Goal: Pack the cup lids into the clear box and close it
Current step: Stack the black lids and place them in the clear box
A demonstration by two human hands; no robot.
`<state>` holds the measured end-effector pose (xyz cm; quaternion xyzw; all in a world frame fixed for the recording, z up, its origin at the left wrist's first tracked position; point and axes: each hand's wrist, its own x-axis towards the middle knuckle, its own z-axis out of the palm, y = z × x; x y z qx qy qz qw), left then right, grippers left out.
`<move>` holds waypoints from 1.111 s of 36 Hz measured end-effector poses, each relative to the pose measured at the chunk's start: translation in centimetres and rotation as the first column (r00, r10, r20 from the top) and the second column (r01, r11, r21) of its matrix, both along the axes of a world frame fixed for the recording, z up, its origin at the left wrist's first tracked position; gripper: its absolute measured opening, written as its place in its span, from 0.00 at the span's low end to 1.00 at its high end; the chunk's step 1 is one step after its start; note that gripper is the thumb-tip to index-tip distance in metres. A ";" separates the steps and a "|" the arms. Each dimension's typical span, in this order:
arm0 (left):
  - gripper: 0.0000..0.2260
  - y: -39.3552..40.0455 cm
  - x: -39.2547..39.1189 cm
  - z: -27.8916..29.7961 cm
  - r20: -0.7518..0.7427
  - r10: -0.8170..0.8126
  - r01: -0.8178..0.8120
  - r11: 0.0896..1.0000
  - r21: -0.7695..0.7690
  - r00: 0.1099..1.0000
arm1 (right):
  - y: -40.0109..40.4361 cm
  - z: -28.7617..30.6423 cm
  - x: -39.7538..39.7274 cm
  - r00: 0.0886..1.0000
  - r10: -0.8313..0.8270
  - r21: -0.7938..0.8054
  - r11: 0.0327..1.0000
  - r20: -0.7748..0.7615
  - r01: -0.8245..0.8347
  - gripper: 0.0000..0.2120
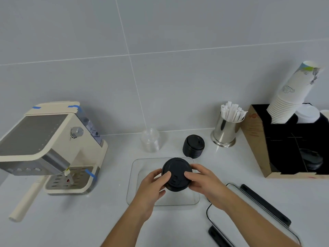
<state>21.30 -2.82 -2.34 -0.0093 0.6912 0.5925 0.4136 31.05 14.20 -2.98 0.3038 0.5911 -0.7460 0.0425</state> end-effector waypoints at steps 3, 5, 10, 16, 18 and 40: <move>0.24 0.3 -0.5 -0.7 0.019 0.030 -0.029 0.999 -0.021 0.999 | 0.1 -0.6 -0.1 0.999 0.028 -0.017 0.999 0.023 -0.027 0.14; 0.22 0.4 -0.6 -1.0 0.037 0.074 -0.075 0.997 0.004 0.997 | -0.2 -0.7 -0.3 0.998 0.051 -0.025 0.998 0.042 -0.050 0.13; 0.28 1.6 -1.0 -1.4 0.012 0.109 -0.109 0.994 -0.029 0.994 | -0.6 -1.2 -0.8 0.996 0.001 0.227 0.974 0.089 -0.022 0.16; 0.40 2.7 -1.4 -1.4 -0.100 0.105 -0.120 0.980 -0.156 0.989 | -2.5 -0.7 -0.3 0.998 0.062 0.556 0.830 -0.007 -0.047 0.20; 0.39 2.8 -1.4 -1.6 -0.108 0.084 -0.099 0.984 -0.147 0.991 | -2.7 -1.3 -0.2 0.993 0.116 0.587 0.803 0.017 -0.103 0.22; 0.18 3.6 -2.8 -3.5 0.009 0.151 -0.148 0.981 -0.126 0.989 | -2.4 -4.1 -3.1 0.992 -0.015 0.460 0.887 0.127 -0.045 0.18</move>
